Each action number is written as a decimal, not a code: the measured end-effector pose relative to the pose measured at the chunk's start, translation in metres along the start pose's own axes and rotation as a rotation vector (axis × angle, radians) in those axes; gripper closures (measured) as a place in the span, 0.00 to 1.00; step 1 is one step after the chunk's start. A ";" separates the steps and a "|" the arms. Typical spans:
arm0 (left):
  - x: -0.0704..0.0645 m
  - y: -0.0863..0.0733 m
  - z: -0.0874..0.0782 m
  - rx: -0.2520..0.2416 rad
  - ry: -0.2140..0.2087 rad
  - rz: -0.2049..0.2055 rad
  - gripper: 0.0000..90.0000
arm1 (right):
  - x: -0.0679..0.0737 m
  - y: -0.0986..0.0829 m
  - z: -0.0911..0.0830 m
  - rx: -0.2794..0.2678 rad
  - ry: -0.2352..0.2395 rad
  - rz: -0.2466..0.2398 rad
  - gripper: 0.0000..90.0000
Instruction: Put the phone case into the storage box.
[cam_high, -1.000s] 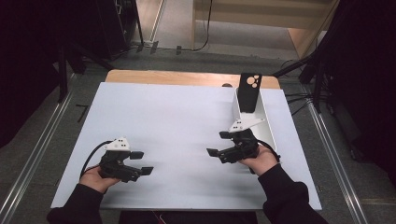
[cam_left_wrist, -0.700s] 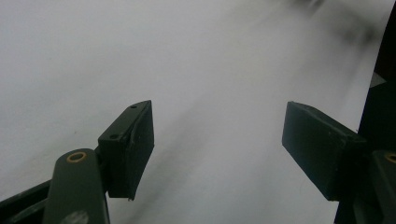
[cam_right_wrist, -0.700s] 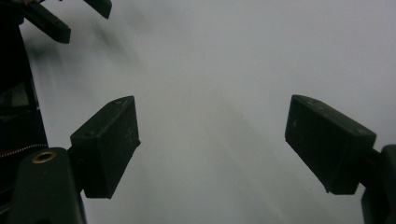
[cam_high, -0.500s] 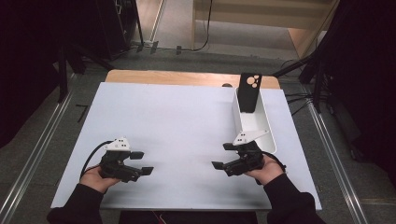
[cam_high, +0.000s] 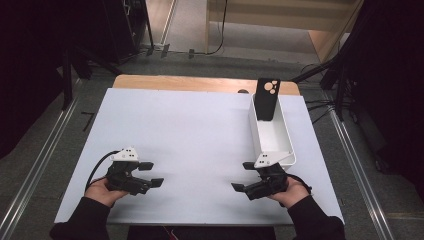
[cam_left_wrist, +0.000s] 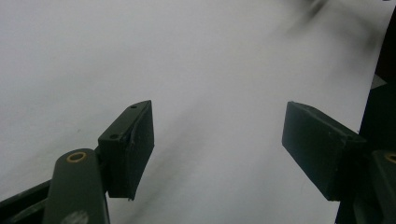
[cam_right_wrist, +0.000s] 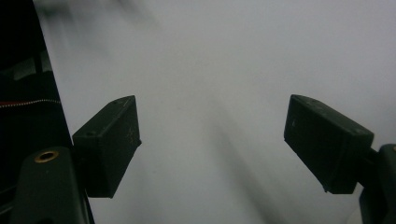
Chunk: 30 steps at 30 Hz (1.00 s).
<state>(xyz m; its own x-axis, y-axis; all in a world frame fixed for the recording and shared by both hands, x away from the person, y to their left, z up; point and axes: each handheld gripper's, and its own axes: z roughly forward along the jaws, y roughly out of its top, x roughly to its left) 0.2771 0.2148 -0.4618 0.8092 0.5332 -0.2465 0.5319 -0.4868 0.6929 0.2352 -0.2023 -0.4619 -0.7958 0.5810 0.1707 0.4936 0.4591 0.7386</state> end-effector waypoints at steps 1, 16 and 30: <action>0.000 0.000 0.000 0.002 0.001 0.002 0.28 | 0.001 -0.001 -0.001 -0.002 -0.001 -0.005 0.19; 0.000 -0.001 -0.001 -0.005 -0.001 -0.005 0.28 | -0.004 -0.033 -0.001 0.058 0.010 0.036 0.20; -0.002 -0.001 0.000 -0.003 -0.004 -0.006 0.28 | -0.010 -0.041 -0.008 0.056 0.001 0.056 0.20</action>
<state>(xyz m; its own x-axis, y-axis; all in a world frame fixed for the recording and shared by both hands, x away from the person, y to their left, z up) 0.2752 0.2143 -0.4616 0.8070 0.5333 -0.2538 0.5363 -0.4816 0.6932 0.2199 -0.2318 -0.4887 -0.7671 0.6057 0.2113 0.5558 0.4631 0.6904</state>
